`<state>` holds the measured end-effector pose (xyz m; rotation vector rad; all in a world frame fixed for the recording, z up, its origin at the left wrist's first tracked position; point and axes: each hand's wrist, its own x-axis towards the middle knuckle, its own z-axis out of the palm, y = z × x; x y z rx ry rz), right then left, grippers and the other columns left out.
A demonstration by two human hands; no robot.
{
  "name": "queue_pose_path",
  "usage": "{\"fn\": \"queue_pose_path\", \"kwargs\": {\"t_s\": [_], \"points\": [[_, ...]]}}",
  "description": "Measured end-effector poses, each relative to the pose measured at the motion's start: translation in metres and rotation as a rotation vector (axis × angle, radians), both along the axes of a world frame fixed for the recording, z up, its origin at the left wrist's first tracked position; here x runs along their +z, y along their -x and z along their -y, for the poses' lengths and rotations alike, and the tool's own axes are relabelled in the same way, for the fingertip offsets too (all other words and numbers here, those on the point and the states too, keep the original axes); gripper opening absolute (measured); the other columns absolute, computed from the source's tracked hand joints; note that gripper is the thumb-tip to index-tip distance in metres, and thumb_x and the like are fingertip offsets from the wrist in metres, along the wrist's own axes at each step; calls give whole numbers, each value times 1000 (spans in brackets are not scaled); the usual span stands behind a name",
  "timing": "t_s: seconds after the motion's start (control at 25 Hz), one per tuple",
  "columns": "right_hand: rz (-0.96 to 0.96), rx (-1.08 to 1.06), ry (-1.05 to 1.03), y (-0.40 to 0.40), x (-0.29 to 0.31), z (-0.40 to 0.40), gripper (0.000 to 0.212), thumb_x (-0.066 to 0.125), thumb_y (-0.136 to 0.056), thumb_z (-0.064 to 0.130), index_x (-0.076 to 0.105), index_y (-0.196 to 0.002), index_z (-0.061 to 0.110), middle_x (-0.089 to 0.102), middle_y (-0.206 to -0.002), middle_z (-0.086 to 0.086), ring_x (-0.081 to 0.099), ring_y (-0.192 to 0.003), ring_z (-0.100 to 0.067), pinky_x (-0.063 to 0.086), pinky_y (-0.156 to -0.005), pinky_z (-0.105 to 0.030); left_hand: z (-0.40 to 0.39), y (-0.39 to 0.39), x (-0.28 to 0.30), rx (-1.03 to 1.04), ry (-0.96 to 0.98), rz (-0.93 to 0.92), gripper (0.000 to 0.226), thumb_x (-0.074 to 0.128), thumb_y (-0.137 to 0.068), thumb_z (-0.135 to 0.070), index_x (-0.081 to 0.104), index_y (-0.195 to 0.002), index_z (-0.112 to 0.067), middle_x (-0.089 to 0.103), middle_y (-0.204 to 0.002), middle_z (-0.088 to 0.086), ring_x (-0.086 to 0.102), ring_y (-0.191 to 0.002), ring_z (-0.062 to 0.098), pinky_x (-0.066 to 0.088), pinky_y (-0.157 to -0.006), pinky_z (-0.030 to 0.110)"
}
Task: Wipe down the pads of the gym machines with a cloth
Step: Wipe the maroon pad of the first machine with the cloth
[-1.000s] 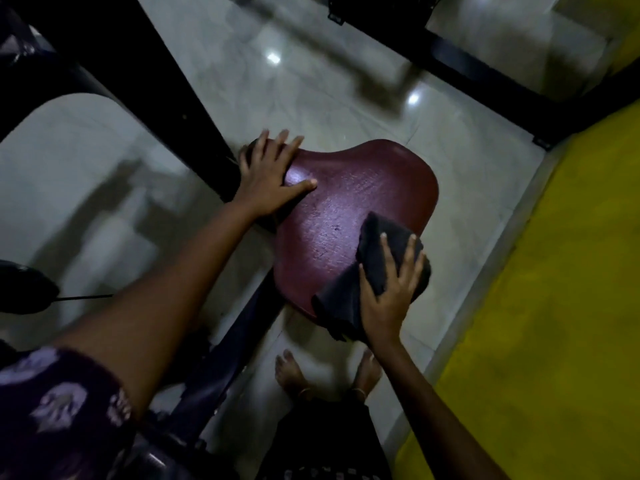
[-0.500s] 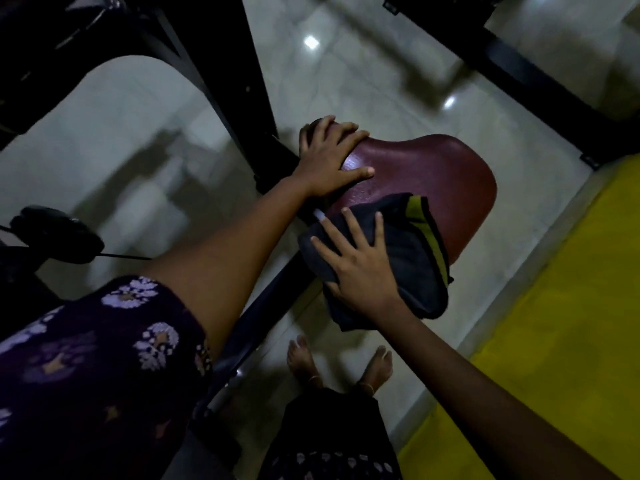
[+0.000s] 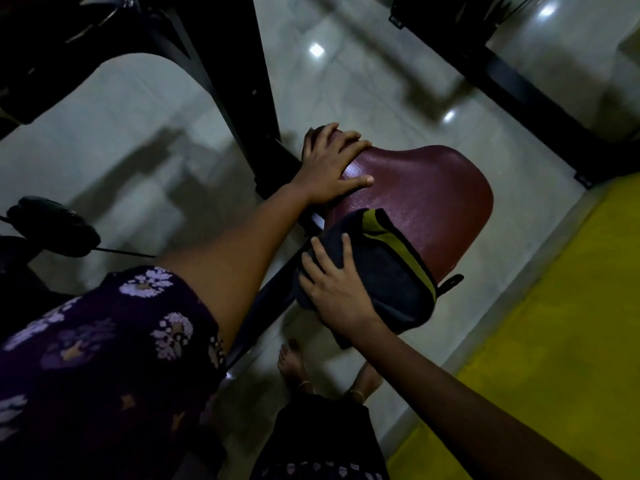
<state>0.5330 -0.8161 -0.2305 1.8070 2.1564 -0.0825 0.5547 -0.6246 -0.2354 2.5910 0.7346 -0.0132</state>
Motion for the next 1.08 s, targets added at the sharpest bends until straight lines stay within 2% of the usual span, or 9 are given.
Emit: {"fn": "queue_pose_path", "kwargs": {"t_s": [0.08, 0.2, 0.32, 0.48, 0.64, 0.76, 0.84, 0.96, 1.08], "points": [[23, -7, 59, 8, 1, -15, 41, 41, -96, 29, 51, -132, 14, 39, -144, -14, 14, -142, -40, -13, -97, -72, -1, 1, -1, -10, 5, 15, 92, 21, -67, -79, 36, -143, -30, 30, -150, -3, 7, -143, 29, -4, -111, 53], [-33, 164, -39, -20, 0, 18, 44, 48, -89, 32, 54, -130, 20, 45, -142, -9, 25, -140, -37, 4, -105, -73, -1, 3, -3, -15, 3, 41, 89, 23, -69, -78, 38, -142, -29, 33, -149, -1, 8, -143, 30, -3, -111, 53], [-252, 290, -156, -71, -4, 61, 56, 47, -84, 38, 44, -138, 24, 40, -148, -2, 22, -141, -30, 13, -106, -67, -1, 3, -4, -13, -29, 61, 84, 21, -74, -74, 41, -141, -28, 36, -147, 0, 12, -142, 31, -1, -111, 53], [-411, -92, -232, -126, -1, 37, 61, 41, -79, 43, 35, -139, 36, 38, -149, 3, 23, -140, -21, 11, -109, -52, -1, 1, -4, 15, -6, 38, 74, 13, -82, -64, 41, -140, -29, 35, -147, -2, 11, -142, 29, 0, -112, 53], [-437, -584, -294, -148, 1, 4, 66, 35, -78, 50, 34, -142, 39, 29, -153, 6, 18, -143, -21, 6, -110, -56, -5, 0, -1, 42, 70, 27, 58, 21, -89, -49, 41, -140, -30, 34, -148, -5, 8, -143, 26, -4, -112, 50], [-430, -1037, -367, -152, 4, -15, 58, 43, -89, 52, 31, -145, 37, 23, -156, 5, 9, -145, -23, 2, -111, -58, -4, 0, 0, 43, 82, 23, 58, 21, -89, -48, 41, -140, -30, 34, -148, -5, 7, -143, 25, -4, -112, 49], [-406, -1225, -357, -145, 7, -22, 62, 43, -91, 57, 27, -147, 35, 18, -158, 3, 4, -146, -26, 0, -112, -61, -3, 0, 1, 45, 84, 10, 57, 21, -89, -48, 40, -140, -30, 34, -148, -5, 7, -144, 26, -4, -112, 49], [-372, -1149, -339, -116, 6, -14, 69, 41, -87, 67, 26, -147, 36, 19, -157, 0, 8, -145, -31, 2, -110, -62, -4, -4, 3, 50, 38, -43, 49, 27, -96, -46, 39, -141, -31, 31, -150, -4, 6, -144, 27, -3, -112, 49], [-284, -879, -391, -64, 1, 10, 64, 43, -82, 63, 43, -139, 34, 41, -147, -4, 34, -136, -34, 22, -105, -61, -1, -8, 9, 66, 12, -149, 43, 30, -101, -39, 33, -144, -32, 23, -154, -2, 1, -145, 27, -4, -113, 51]]}}
